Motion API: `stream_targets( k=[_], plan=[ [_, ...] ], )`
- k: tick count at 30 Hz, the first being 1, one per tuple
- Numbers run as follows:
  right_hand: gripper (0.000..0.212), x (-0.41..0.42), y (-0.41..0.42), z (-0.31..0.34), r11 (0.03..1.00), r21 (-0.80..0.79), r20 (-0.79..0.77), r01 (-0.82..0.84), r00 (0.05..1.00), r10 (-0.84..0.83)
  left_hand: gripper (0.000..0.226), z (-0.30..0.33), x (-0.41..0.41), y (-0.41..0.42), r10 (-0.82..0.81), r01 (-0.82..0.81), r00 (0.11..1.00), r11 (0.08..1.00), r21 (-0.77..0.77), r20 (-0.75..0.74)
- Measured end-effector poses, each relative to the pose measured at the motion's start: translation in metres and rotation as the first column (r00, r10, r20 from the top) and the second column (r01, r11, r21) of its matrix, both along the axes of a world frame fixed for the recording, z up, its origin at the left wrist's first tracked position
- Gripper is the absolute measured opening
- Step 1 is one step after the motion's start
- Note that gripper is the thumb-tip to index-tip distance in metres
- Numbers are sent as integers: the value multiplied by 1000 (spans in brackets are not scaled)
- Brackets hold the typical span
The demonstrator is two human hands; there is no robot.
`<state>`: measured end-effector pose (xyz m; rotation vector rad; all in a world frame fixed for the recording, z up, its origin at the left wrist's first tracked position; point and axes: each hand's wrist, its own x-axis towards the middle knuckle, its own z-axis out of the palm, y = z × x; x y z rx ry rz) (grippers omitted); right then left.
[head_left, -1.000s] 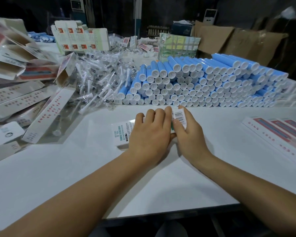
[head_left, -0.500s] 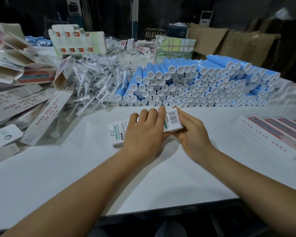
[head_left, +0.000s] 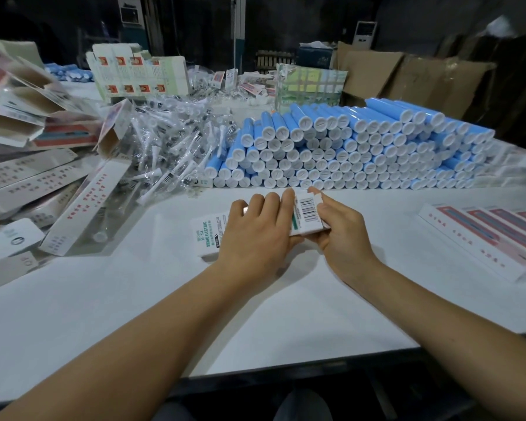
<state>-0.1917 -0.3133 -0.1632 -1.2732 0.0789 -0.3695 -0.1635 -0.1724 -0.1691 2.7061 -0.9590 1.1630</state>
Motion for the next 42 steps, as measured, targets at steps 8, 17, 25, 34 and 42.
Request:
stream_targets(
  k=[8,17,25,34,42],
  plan=[
    [37,-2,4,-11,956,-228,82,182,982,-168,67,2,-6,-7,38,-42,993,999,34,112],
    [38,-4,7,-5,923,-316,62,221,975,-212,70,4,1,-8,80,-80,995,997,-3,52],
    [36,-9,13,-7,764,-583,151,278,960,-235,75,3,3,-9,165,-166,983,986,9,77],
    [40,-7,11,-8,836,-522,63,169,985,-160,74,3,6,-3,153,-153,986,988,4,61],
    [37,-6,12,-7,873,-465,29,147,988,-150,74,5,1,-6,188,-192,980,980,56,66]
  ],
)
